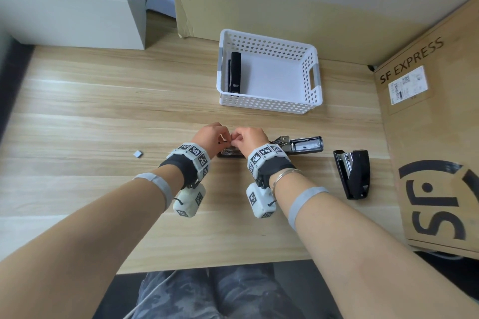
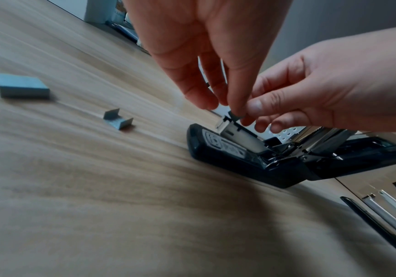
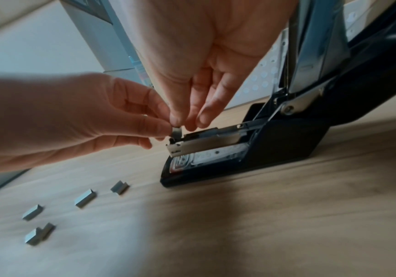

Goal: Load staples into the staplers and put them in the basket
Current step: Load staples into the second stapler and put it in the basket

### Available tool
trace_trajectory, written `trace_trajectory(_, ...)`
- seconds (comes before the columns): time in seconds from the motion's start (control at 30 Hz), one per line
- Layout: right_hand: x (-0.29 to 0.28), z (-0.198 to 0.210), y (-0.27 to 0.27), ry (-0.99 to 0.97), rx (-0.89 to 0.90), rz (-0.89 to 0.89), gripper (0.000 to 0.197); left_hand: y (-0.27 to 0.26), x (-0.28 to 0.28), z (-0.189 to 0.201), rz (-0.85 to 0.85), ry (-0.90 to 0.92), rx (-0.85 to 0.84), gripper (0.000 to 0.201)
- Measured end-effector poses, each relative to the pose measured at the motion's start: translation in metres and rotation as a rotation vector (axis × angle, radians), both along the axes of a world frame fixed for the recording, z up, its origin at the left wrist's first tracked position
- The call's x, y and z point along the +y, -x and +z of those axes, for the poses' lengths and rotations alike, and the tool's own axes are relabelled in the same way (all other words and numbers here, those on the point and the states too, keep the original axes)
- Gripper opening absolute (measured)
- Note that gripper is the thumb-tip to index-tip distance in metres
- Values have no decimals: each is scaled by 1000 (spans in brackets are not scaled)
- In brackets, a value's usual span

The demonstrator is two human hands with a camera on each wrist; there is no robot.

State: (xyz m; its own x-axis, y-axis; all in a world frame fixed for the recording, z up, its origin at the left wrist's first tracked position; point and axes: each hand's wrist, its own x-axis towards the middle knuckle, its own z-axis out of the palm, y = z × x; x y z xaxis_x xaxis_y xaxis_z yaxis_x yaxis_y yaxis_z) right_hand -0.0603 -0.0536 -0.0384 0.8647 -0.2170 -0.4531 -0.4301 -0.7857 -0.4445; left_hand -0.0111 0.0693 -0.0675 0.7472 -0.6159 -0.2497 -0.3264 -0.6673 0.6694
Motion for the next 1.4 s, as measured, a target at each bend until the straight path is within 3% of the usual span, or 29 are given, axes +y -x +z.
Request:
trace_trajectory(0.37, -8, 5, -8, 4, 49, 53, 23, -5, -2, 5, 69, 174, 91, 10)
trace_trajectory(0.6, -9, -2, 2, 107, 61, 152, 16, 0, 10, -6, 57, -12, 146, 17)
trace_trajectory(0.97, -3, -8, -5, 166, 124, 188, 25, 4, 14, -8, 51, -16, 129, 28)
trace_trajectory(1.23, -5, -6, -6, 71, 118, 56, 18, -5, 21, -4, 105, -11, 137, 27)
trace_trajectory(1.4, -2, -5, -6, 94, 153, 63, 12, -16, 40, -5, 153, -99, 85, 33)
